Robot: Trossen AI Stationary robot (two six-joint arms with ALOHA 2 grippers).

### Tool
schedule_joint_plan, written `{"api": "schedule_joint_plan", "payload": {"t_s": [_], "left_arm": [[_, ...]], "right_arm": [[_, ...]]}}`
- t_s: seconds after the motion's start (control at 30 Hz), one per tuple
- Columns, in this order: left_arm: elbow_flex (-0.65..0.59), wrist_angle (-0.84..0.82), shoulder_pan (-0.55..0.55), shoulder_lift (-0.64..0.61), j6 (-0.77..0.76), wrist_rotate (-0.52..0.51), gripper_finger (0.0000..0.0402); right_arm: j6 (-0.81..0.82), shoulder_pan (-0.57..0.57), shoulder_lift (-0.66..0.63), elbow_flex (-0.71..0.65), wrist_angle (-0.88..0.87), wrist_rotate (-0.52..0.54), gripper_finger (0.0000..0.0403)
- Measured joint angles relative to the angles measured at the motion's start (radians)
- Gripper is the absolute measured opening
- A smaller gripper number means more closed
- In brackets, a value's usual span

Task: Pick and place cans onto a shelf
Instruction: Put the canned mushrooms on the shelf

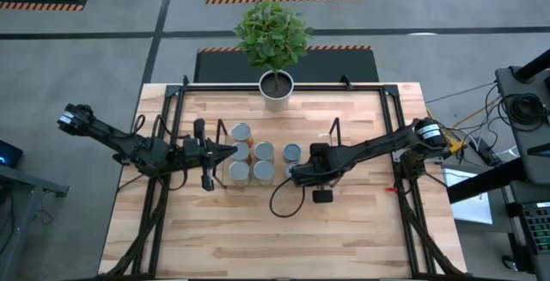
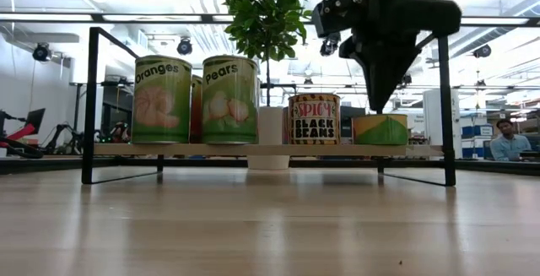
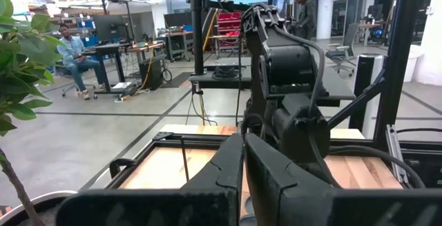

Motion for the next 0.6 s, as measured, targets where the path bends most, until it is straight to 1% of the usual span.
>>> {"api": "schedule_joint_plan", "payload": {"t_s": [0.17, 0.4, 0.6], "left_arm": [[0.000, 0.000, 0.000, 0.000, 0.000, 0.000, 0.0000], [0.000, 0.000, 0.000, 0.000, 0.000, 0.000, 0.0000], [0.000, 0.001, 0.000, 0.000, 0.000, 0.000, 0.0000]], "right_arm": [[-0.011, 0.000, 0.000, -0.046, 0.067, 0.000, 0.0018], [-0.014, 0.000, -0.004, -0.105, 0.112, 0.004, 0.0017], [-0.014, 0.000, -0.006, -0.119, 0.119, 0.007, 0.0017]]}}
